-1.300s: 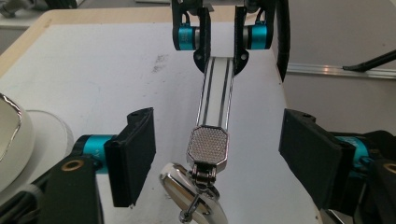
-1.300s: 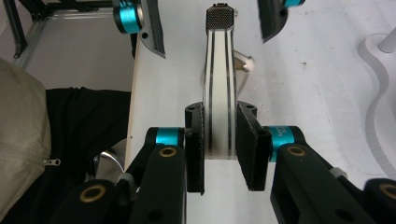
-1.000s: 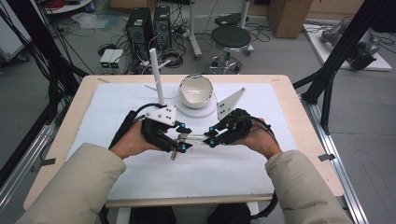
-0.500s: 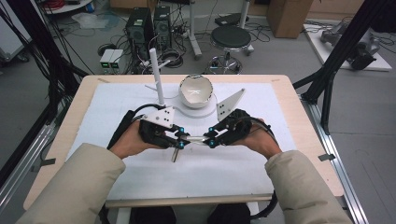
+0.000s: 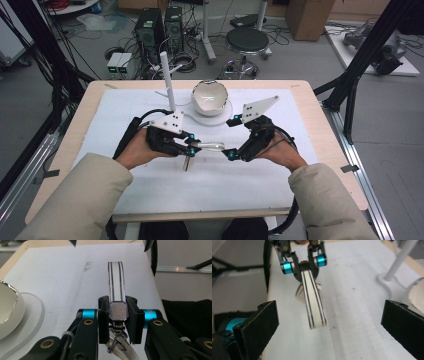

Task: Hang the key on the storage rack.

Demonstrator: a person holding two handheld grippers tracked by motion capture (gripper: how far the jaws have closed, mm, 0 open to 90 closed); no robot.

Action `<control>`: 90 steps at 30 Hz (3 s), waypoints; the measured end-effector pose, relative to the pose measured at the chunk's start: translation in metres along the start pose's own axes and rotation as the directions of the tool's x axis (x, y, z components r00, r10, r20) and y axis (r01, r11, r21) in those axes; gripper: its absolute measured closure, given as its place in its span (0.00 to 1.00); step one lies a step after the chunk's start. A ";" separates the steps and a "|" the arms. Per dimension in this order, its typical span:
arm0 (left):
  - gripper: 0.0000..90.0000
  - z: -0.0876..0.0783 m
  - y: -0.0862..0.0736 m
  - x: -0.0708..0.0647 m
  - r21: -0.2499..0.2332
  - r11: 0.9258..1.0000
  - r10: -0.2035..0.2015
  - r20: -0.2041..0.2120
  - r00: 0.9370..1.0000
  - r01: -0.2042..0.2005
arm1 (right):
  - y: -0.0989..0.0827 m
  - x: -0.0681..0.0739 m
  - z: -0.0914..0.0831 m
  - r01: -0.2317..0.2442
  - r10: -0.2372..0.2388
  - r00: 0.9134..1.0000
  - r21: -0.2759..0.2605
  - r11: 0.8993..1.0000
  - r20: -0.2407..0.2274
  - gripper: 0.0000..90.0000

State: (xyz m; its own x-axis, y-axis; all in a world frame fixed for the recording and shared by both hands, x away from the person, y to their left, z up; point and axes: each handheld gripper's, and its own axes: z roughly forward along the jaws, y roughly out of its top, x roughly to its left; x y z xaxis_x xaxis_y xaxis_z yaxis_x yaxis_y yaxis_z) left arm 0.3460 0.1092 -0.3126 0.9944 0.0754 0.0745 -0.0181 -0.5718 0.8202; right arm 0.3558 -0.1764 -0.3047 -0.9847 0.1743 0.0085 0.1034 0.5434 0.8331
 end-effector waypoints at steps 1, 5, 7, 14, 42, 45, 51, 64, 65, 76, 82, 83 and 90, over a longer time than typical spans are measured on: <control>0.83 -0.002 -0.001 0.001 -0.009 1.000 -0.015 -0.009 1.000 0.015 | -0.002 0.000 -0.003 -0.012 0.012 1.000 -0.019 1.000 0.017 0.00; 0.83 -0.013 -0.007 0.008 -0.035 0.997 -0.074 -0.048 0.996 0.072 | -0.011 -0.002 -0.017 -0.026 0.033 0.996 -0.081 0.996 0.087 0.00; 0.83 -0.020 -0.009 0.011 -0.063 0.993 -0.103 -0.060 0.993 0.099 | -0.017 -0.002 -0.024 -0.038 0.053 0.991 -0.125 0.991 0.120 0.00; 0.83 -0.047 -0.022 0.025 -0.162 0.967 -0.216 -0.120 0.969 0.196 | -0.049 -0.002 -0.053 -0.058 0.120 0.968 -0.269 0.962 0.222 0.00; 0.83 -0.086 -0.086 0.089 -0.385 0.819 -0.529 -0.217 0.820 0.426 | -0.163 0.019 -0.064 -0.034 0.277 0.841 -0.466 0.884 0.464 0.00; 0.83 -0.087 -0.090 0.093 -0.391 0.804 -0.554 -0.222 0.802 0.448 | -0.167 0.020 -0.061 -0.025 0.266 0.842 -0.458 0.888 0.469 0.00; 0.83 -0.084 -0.098 0.100 -0.410 0.779 -0.591 -0.225 0.775 0.475 | -0.175 0.019 -0.054 -0.013 0.268 0.833 -0.467 0.884 0.484 0.00; 0.83 -0.078 -0.112 0.114 -0.424 0.751 -0.632 -0.236 0.738 0.507 | -0.192 0.023 -0.035 -0.025 0.290 0.824 -0.480 0.877 0.487 0.00; 0.83 -0.078 -0.113 0.115 -0.423 0.750 -0.633 -0.238 0.737 0.508 | -0.193 0.024 -0.034 -0.032 0.298 0.821 -0.482 0.876 0.487 0.00; 0.82 -0.074 -0.123 0.122 -0.412 0.748 -0.645 -0.267 0.716 0.520 | -0.198 0.023 -0.035 -0.052 0.337 0.809 -0.512 0.858 0.482 0.00; 0.82 -0.068 -0.125 0.125 -0.394 0.757 -0.640 -0.285 0.713 0.521 | -0.197 0.024 -0.034 -0.043 0.325 0.808 -0.502 0.864 0.491 0.00; 0.82 -0.067 -0.126 0.125 -0.391 0.757 -0.641 -0.288 0.712 0.523 | -0.198 0.024 -0.034 -0.047 0.330 0.807 -0.504 0.862 0.490 0.00; 0.69 -0.060 -0.124 0.126 -0.332 0.802 -0.595 -0.384 0.706 0.496 | -0.198 0.024 -0.034 -0.048 0.330 0.807 -0.503 0.863 0.489 0.00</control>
State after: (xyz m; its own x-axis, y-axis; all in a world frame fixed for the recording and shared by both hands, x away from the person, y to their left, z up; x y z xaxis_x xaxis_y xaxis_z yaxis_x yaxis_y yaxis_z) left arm 0.4668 0.2389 -0.3713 0.6724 0.7076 -0.2174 0.4440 -0.1506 0.8833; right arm 0.3066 -0.3072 -0.4505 -0.6921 0.7217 0.0115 0.0657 0.0471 0.9967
